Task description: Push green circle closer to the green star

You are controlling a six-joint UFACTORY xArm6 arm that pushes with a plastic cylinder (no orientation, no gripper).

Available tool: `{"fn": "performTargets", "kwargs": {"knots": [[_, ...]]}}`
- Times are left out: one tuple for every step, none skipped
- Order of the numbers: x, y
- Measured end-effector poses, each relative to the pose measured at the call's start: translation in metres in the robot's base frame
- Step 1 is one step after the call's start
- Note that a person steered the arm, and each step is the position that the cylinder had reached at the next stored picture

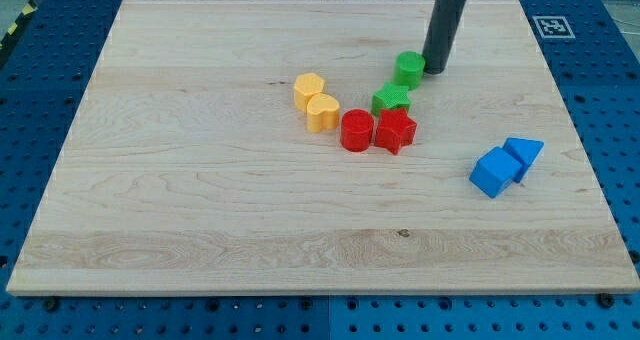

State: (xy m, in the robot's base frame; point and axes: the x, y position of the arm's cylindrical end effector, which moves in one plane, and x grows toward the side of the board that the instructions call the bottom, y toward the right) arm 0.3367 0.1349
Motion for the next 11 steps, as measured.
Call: {"fn": "performTargets", "kwargs": {"knots": [[0.000, -0.013], [0.020, -0.013], [0.027, -0.013], [0.016, -0.013], [-0.044, -0.013], [-0.039, -0.029], [-0.031, -0.033], [-0.007, -0.033], [0.014, -0.033], [0.016, -0.033], [0.016, -0.038]]}}
